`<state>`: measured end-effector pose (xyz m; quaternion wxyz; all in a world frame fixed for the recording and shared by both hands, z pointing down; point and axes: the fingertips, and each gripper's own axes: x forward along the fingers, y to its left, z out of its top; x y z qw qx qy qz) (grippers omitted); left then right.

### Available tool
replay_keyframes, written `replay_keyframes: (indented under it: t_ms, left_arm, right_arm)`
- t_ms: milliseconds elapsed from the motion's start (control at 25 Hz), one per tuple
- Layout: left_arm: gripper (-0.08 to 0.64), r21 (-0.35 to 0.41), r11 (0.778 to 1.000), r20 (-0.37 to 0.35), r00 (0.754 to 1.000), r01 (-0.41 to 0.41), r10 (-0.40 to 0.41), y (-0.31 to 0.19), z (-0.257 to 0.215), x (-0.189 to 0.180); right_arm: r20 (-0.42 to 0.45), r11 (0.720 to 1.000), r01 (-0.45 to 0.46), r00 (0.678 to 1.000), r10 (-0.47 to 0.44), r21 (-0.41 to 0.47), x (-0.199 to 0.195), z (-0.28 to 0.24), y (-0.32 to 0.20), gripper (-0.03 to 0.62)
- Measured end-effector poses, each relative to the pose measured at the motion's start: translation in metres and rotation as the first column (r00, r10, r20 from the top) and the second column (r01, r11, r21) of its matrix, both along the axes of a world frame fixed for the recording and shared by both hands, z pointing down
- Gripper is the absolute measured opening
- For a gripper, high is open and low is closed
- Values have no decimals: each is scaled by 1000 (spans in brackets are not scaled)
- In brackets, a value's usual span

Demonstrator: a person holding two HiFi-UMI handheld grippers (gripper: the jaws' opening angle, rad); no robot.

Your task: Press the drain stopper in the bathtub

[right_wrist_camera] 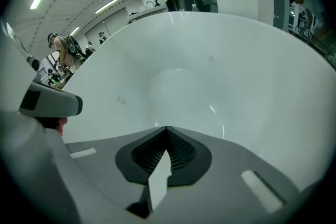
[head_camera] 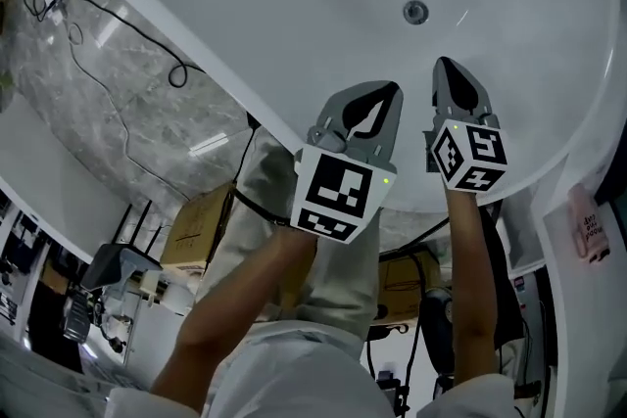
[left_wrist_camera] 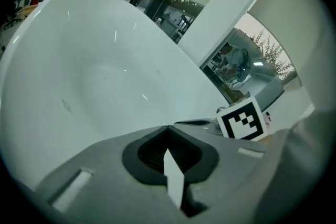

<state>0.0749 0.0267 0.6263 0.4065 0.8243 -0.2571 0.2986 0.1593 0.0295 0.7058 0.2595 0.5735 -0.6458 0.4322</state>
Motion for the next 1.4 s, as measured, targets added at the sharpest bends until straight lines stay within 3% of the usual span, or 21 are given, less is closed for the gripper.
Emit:
replay_keyframes:
  t_ms: [160,1000,1240,1400]
  left_arm:
    - [3,-24,1000,-1,1000,0,0,-3,28,12]
    - [3,-100,994,21,998,-52,55,-9,123,52]
    - [3,-135,990,50,998,-38,45,-9,152,61]
    - [3,-154,988,90,995,-28,43,-12,177,60]
  right_arm:
    - [3,998,-53,999,53,-30,8,42,-7,5]
    - [-33,978,56,997,-64,-200,22,192,3,5]
    - [-17,972,10,1000,-15,-235,30,221,-3,5]
    - [-44,964,28,998,-41,-265,35,245,-3,5]
